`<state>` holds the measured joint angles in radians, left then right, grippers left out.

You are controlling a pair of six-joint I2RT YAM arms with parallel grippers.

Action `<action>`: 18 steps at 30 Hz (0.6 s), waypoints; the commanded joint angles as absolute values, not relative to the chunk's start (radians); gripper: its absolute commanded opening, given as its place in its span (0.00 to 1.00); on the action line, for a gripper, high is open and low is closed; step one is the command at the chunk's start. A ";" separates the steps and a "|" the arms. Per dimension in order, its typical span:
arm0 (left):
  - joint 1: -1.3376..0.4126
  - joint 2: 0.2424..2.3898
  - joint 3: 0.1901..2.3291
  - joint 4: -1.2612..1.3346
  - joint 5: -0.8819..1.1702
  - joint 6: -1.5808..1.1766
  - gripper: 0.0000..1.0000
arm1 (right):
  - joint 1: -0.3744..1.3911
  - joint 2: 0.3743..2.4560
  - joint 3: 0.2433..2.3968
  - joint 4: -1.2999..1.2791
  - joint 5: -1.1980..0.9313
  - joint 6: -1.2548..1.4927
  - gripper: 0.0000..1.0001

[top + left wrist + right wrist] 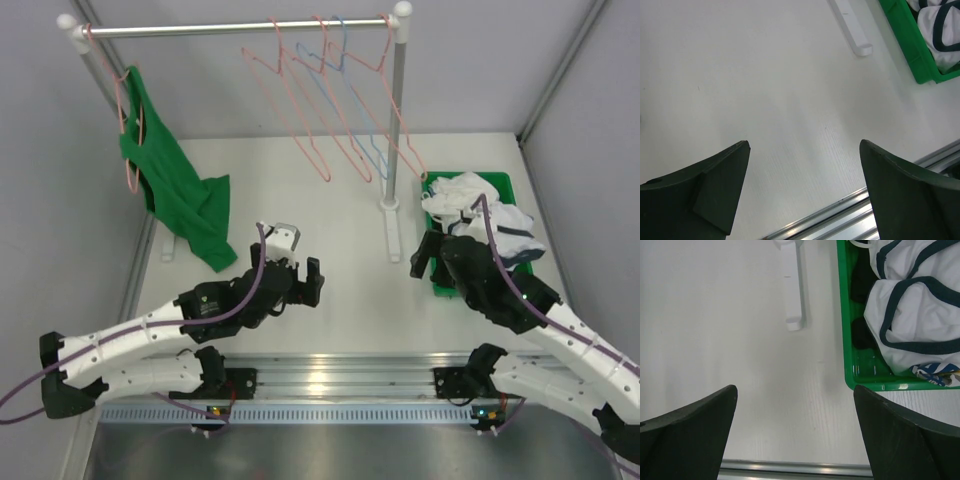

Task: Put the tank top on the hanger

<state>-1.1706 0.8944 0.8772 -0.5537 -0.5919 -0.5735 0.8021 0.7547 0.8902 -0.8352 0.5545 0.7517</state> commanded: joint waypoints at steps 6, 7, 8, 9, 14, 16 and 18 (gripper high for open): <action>-1.172 0.913 0.896 -0.543 -0.588 -0.561 0.96 | 0.752 0.870 0.946 -0.876 0.598 0.782 1.00; -1.172 0.913 0.897 -0.540 -0.584 -0.560 0.96 | 0.732 0.903 0.953 -0.879 0.601 0.781 1.00; -1.172 0.917 0.897 -0.540 -0.584 -0.558 0.96 | 0.665 0.914 0.956 -0.856 0.592 0.750 1.00; -1.172 0.919 0.897 -0.538 -0.580 -0.555 0.96 | 0.617 0.925 0.954 -0.836 0.527 0.733 0.96; -1.172 0.934 0.903 -0.538 -0.563 -0.546 0.96 | 0.304 0.979 0.902 -0.692 0.304 0.655 0.83; -1.172 0.937 0.907 -0.541 -0.554 -0.545 0.96 | 0.224 1.027 0.891 -0.646 0.262 0.652 0.79; -1.172 0.942 0.910 -0.545 -0.546 -0.542 0.96 | 0.189 1.063 0.879 -0.608 0.239 0.655 0.71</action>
<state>-1.1706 0.9363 0.8772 -0.5529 -0.5613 -0.5617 0.2485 1.0161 0.8989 -0.7200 0.3428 0.6830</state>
